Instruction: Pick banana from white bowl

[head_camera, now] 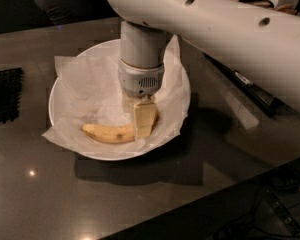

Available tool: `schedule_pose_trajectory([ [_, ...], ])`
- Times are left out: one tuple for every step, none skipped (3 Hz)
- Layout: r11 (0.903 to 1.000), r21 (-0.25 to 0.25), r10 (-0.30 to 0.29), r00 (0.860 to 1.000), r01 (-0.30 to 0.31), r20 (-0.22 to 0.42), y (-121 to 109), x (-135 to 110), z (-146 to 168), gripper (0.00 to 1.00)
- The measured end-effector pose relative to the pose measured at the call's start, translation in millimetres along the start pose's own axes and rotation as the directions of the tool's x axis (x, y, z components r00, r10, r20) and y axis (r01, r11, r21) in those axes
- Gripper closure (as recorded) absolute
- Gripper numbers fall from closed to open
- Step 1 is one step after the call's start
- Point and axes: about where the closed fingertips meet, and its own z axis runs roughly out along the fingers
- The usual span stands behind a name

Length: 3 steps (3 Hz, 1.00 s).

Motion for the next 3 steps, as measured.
schedule_pose_trajectory([
  [0.9997,-0.023,0.006,1.0,-0.006,0.001,-1.6,1.9,9.3,0.34],
  [0.9995,-0.03,-0.004,1.0,0.004,-0.011,-11.2,3.2,10.9,0.34],
  [0.9984,-0.056,-0.005,1.0,0.005,-0.006,-18.1,4.3,20.4,0.46],
])
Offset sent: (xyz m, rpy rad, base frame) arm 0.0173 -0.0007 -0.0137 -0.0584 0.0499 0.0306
